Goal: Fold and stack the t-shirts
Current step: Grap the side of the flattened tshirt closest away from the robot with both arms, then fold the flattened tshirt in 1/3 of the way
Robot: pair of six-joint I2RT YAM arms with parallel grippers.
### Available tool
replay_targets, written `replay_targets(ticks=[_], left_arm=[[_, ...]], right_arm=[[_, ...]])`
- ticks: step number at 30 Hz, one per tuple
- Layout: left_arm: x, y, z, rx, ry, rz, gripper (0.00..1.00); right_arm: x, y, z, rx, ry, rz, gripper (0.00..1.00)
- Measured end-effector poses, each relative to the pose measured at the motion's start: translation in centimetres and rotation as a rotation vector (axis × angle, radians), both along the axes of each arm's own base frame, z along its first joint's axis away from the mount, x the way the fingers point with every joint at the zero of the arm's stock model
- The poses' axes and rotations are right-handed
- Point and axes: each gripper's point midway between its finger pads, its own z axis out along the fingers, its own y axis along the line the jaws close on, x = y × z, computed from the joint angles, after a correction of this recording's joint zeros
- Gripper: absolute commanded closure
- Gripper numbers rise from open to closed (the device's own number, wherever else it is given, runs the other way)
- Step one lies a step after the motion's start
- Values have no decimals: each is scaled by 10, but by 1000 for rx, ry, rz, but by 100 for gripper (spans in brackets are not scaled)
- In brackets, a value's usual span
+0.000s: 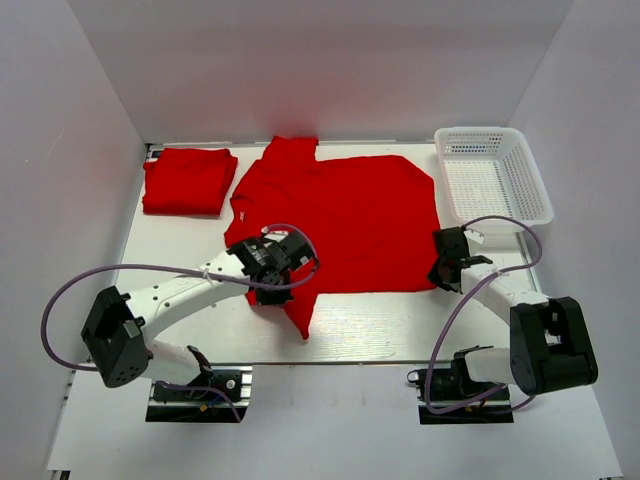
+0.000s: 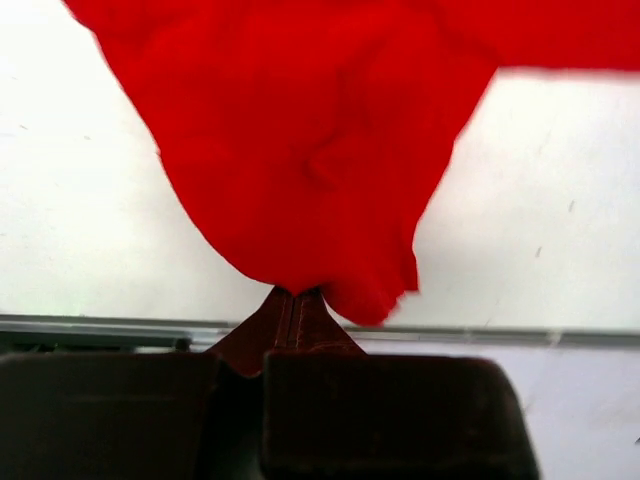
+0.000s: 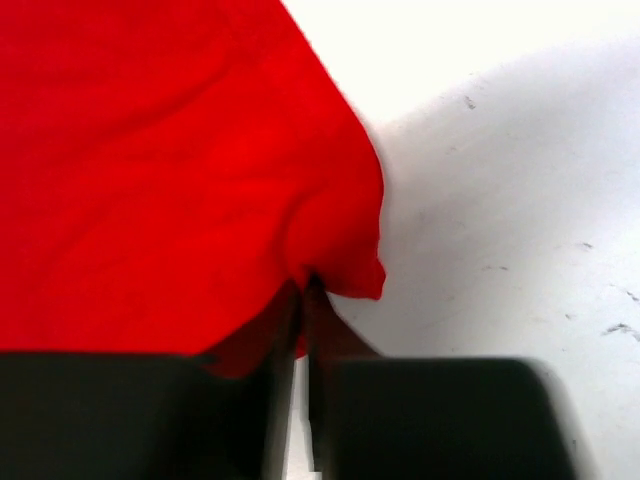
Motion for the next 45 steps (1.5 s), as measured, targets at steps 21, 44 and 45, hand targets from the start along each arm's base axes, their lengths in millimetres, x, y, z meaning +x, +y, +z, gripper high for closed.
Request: replay_targets(ticks=[21,44,45], left_arm=[[158,1,35,4,-289,192,100],[272,21,96,22,-665,30,100],[277,22,97,30,-672,29,100]], right_arm=[[34,10,36,-16,-64,106,100],[124,17,83,-127,-139,202,100],[129,17,84,-132,-140,203,100]])
